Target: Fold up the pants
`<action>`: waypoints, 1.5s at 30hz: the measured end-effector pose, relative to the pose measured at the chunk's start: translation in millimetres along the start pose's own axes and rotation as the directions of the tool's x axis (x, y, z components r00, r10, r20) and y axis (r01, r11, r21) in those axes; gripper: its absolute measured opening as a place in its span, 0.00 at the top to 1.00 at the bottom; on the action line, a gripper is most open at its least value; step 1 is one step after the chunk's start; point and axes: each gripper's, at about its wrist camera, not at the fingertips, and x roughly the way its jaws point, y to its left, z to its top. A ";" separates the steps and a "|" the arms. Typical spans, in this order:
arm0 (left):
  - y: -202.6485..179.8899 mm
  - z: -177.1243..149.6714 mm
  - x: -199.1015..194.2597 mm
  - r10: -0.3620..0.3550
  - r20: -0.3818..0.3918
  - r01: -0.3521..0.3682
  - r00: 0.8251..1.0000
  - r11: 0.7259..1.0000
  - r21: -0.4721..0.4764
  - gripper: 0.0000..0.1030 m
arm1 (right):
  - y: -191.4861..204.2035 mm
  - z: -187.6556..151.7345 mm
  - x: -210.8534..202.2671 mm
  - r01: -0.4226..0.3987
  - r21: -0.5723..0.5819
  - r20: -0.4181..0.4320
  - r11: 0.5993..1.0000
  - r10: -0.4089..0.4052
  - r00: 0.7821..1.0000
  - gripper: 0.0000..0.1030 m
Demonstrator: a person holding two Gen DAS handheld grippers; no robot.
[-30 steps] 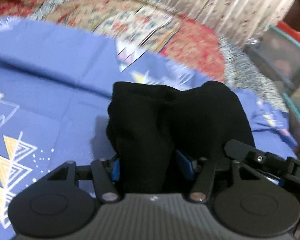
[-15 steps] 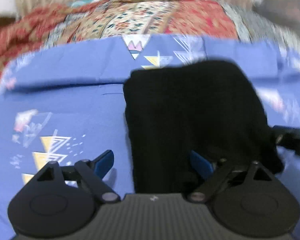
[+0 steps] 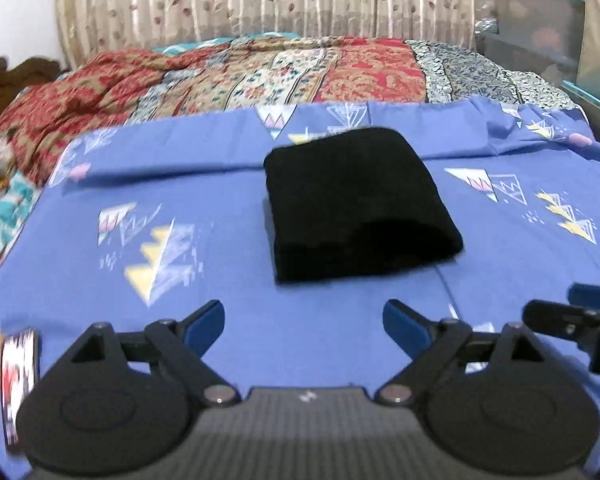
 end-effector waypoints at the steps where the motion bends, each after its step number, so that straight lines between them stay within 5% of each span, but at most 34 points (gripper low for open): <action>1: -1.5 -6.7 -5.1 0.006 -0.004 -0.006 1.000 1.000 -0.008 0.13 | -4.3 -8.8 -9.1 0.014 0.029 -0.005 0.999 -0.014 1.000 0.19; 10: -13.2 -50.5 -36.9 0.027 -0.052 -0.030 0.998 0.998 -0.060 0.04 | -9.4 -49.8 -31.5 0.101 0.177 -0.090 0.979 -0.087 0.992 0.12; 16: -13.2 -61.2 -51.9 0.073 -0.059 -0.077 0.996 0.994 -0.074 0.00 | 6.5 -55.9 -40.1 0.086 0.142 -0.079 0.986 -0.075 0.994 0.00; 31: -3.9 -70.5 -59.2 0.165 -0.034 -0.167 0.986 0.982 -0.085 0.00 | 15.1 -62.0 -39.5 0.099 0.120 -0.095 0.988 -0.088 0.992 0.00; 45: 4.5 -72.6 -44.5 0.242 -0.090 -0.249 0.966 0.965 -0.079 0.00 | 5.6 -64.2 -35.4 0.150 0.131 -0.115 0.980 -0.136 0.984 0.00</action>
